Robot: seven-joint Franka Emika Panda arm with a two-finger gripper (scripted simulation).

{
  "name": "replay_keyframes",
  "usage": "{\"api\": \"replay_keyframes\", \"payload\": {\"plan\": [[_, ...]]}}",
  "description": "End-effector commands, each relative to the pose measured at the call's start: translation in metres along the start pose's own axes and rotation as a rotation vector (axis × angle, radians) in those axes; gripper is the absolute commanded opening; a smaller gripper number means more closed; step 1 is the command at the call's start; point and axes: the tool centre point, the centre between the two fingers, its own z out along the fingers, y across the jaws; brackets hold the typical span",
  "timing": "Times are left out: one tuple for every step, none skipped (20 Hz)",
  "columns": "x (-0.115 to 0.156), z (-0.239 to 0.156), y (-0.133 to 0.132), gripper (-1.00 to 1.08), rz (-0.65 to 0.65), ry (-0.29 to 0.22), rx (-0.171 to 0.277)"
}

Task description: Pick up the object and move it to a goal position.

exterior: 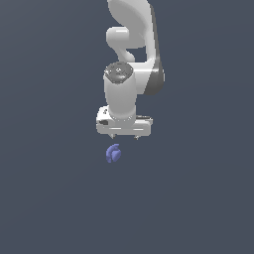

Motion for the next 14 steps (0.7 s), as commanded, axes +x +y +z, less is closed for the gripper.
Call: {"api": "replay_keyframes", "payload": {"plan": [[0.0,0.0,0.0,1.0,0.0,0.0,0.0],[0.0,0.0,0.0,1.0,0.0,0.0,0.0],[0.0,-0.001,-0.001,1.0,-0.001,0.0,-0.001],[0.0,-0.002,-0.001,1.0,-0.003,-0.001,-0.002],[0.0,-0.004,-0.002,1.0,-0.005,-0.001,-0.003],[0.0,-0.007,-0.003,1.0,-0.008,-0.002,-0.005],[0.0,-0.009,-0.004,1.0,-0.011,-0.002,-0.006],[0.0,-0.011,-0.005,1.0,-0.013,-0.003,-0.008],[0.0,-0.013,-0.006,1.0,-0.015,-0.003,-0.009],[0.0,-0.013,-0.006,1.0,-0.016,-0.003,-0.01],[0.0,-0.014,-0.007,1.0,-0.016,-0.003,-0.01],[0.0,-0.014,-0.007,1.0,-0.016,-0.003,-0.01],[0.0,-0.013,-0.006,1.0,-0.015,-0.003,-0.01],[0.0,-0.013,-0.006,1.0,-0.015,-0.003,-0.01]]}}
